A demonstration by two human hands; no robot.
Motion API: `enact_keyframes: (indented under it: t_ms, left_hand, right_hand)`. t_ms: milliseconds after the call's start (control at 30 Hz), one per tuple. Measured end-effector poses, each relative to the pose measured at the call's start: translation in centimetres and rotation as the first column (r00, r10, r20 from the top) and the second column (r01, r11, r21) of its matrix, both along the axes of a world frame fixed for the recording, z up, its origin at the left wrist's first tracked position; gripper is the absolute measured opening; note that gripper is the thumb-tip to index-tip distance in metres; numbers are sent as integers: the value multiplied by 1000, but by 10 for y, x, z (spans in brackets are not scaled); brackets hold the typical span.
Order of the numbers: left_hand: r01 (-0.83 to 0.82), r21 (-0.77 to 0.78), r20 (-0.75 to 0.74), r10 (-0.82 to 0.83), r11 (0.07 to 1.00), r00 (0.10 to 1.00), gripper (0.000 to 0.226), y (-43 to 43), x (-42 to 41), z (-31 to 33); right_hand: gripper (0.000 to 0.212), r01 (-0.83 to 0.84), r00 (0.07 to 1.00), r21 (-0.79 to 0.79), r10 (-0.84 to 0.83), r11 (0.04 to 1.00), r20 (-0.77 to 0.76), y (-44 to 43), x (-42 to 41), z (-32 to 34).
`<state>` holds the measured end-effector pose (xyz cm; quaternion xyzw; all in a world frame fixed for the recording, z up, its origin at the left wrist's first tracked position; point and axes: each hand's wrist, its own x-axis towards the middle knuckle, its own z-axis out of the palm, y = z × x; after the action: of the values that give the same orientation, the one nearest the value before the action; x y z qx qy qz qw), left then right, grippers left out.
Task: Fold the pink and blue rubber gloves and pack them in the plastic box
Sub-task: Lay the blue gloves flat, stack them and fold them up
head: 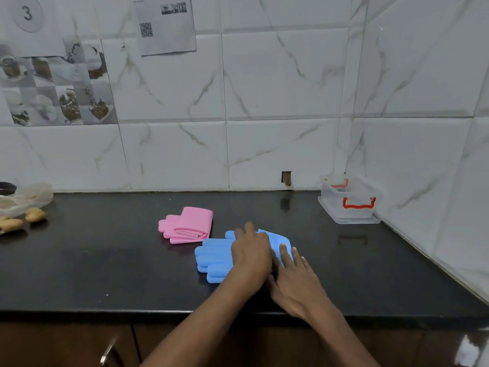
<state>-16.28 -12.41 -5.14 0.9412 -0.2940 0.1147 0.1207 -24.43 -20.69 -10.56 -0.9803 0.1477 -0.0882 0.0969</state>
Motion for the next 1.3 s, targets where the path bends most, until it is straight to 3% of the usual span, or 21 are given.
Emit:
enact_keyframes:
  t_ms: [100, 167, 233, 267, 367, 567, 733, 833, 933, 1000, 1067, 1133, 1233, 1300]
  left_hand:
    - [20, -24, -36, -20, 1000, 999, 11, 9, 3, -7]
    - [45, -63, -24, -47, 997, 999, 22, 14, 4, -16]
    - [70, -86, 5, -70, 994, 998, 21, 17, 3, -25]
    - [72, -92, 12, -71, 993, 997, 21, 18, 3, -28]
    - [77, -117, -38, -82, 990, 996, 18, 20, 9, -29]
    - [108, -224, -312, -176, 969, 933, 28, 31, 29, -5]
    - [131, -172, -393, -190, 976, 900, 21, 30, 29, 13]
    - [35, -360, -639, -274, 932, 719, 24, 39, 41, 28]
    - [-131, -522, -666, -307, 843, 680, 28, 43, 51, 31]
    - [-178, -547, -702, -333, 818, 630, 23, 43, 57, 25]
    - [-188, -541, -744, -363, 820, 561, 26, 42, 63, 21]
    - [-230, -530, -797, -386, 816, 464, 66, 43, 72, 24]
    - [-258, -514, -844, -428, 818, 323, 108, 48, 81, 38]
    - [-275, -496, -861, -423, 824, 284, 105, 52, 84, 45]
  right_hand:
    - [59, 21, 998, 138, -30, 990, 61, 4, -2, 9]
    - [46, 112, 964, 318, -181, 942, 197, 4, -3, 19]
    - [28, 255, 859, 376, -387, 891, 334, 1, -6, 27]
    - [28, 335, 824, 347, -450, 876, 343, 1, -8, 31]
    - [45, 464, 832, 294, -525, 836, 179, 6, -8, 40]
    - [47, 442, 862, 442, -506, 781, 30, 8, 6, 50]
    - [66, 344, 799, 640, -573, 687, 185, 31, 15, 49]
    - [59, 313, 755, 668, -603, 675, 256, 52, 22, 48]
    - [49, 286, 716, 690, -627, 665, 307, 61, 23, 43]
    - [47, 246, 692, 702, -628, 668, 355, 64, 22, 38]
    - [48, 170, 683, 690, -589, 704, 433, 68, 23, 35]
    - [51, 69, 699, 613, -477, 787, 534, 73, 26, 33]
    - [60, -17, 780, 335, -198, 942, 594, 81, 30, 27]
    - [64, -35, 845, 137, -44, 990, 533, 84, 34, 23]
